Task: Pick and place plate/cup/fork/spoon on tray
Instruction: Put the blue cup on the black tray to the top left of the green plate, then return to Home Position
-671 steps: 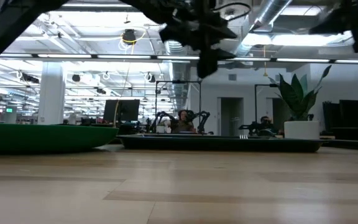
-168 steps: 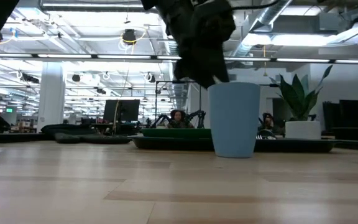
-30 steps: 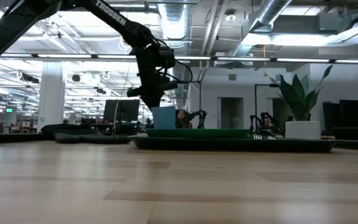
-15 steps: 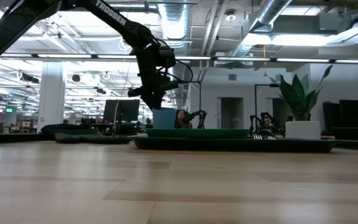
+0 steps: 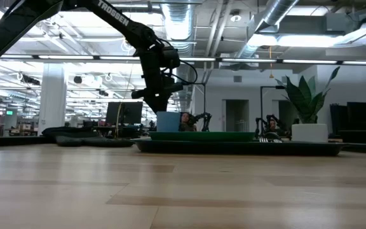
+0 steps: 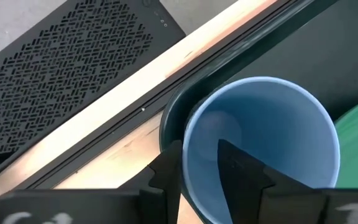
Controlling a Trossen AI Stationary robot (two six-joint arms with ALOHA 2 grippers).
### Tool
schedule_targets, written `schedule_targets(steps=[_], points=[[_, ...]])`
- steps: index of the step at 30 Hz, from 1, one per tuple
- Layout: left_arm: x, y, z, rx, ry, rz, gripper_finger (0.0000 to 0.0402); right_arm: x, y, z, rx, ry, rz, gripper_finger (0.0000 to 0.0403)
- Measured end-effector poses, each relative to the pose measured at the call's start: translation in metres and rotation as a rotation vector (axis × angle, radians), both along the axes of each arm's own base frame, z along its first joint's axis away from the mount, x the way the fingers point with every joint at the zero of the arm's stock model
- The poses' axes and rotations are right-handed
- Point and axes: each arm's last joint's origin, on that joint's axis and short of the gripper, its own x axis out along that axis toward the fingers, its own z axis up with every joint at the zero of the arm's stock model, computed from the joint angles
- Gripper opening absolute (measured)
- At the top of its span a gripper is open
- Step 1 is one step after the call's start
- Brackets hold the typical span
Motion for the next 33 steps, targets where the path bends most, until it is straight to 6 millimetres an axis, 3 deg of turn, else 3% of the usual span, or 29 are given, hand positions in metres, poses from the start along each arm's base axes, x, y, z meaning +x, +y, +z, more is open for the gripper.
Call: schedule_targets(steps=[12,18,24,33], points=[[0.000,0.000,0.000,-0.006,-0.006,0.005,0.0088,0.000,0.000,0.000,0.000,0.000,0.000,0.0221],[-0.001,-0.001,0.003,-0.051,-0.050,0.007,0.0113,0.000,0.000,0.000,-0.001,0.000,0.001,0.0221],[-0.001,0.002,0.034,-0.070,-0.169,-0.019,0.0135,0.002,-0.001,0.002,-0.073,-0.007,0.026,0.0221],[-0.008,-0.009,0.095,-0.062,-0.144,-0.151,0.0137,0.003,-0.002,0.004,-0.106,-0.016,0.035,0.0221]])
